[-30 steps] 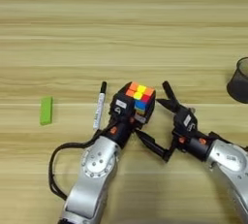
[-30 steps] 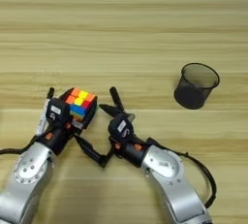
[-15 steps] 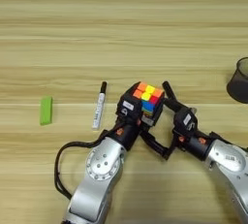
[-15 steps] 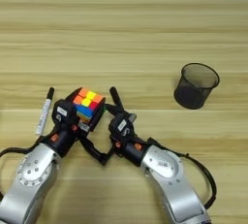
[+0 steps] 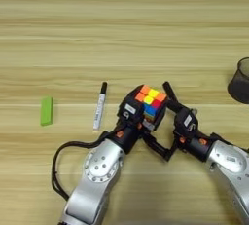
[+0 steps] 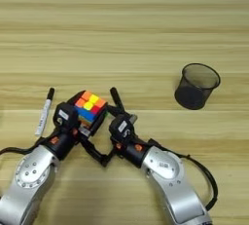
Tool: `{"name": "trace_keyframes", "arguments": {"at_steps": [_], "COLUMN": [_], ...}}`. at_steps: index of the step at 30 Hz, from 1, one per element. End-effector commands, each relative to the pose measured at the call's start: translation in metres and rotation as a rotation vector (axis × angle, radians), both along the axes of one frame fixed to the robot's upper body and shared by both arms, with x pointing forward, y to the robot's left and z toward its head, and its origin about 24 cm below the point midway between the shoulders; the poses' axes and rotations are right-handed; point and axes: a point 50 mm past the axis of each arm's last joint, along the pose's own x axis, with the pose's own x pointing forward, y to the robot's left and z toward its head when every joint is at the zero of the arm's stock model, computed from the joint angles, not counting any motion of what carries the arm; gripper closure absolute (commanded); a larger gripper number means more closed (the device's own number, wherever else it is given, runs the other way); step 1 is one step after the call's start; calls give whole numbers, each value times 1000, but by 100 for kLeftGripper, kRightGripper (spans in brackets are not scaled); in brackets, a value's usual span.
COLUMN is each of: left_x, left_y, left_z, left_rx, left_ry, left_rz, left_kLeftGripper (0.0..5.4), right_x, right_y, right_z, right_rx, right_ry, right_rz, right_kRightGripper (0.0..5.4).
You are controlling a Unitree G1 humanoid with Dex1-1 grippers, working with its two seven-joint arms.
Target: Move the objects on the table
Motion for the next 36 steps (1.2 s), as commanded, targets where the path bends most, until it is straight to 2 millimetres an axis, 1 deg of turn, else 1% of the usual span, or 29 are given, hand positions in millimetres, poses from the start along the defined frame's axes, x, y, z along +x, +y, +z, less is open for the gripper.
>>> {"name": "trace_keyframes", "arguments": {"at_steps": [1,7,21,22,24,32,36], "left_x": [-4,-5,-10,-10,-10,-10,-10], "left_y": [1,2,-7,-8,-8,-8,-8], "left_z": [-7,-8,-10,-10,-10,-11,-13], "left_rx": [37,38,32,32,33,38,43], "left_ry": [35,41,54,55,55,58,61], "left_rz": [-31,-36,-78,-80,-82,-81,-82], "left_kLeftGripper": [213,213,213,213,213,213,213], "right_x": [5,6,7,7,7,6,6], "right_y": [2,2,2,2,2,3,3], "right_z": [11,12,12,12,13,16,16], "right_rx": [37,45,52,53,57,75,79], "right_ry": [-53,-57,-60,-61,-64,-71,-74], "right_rz": [-9,-14,-18,-18,-20,-17,-16], "right_kRightGripper": [0,0,0,22,34,129,132]}}
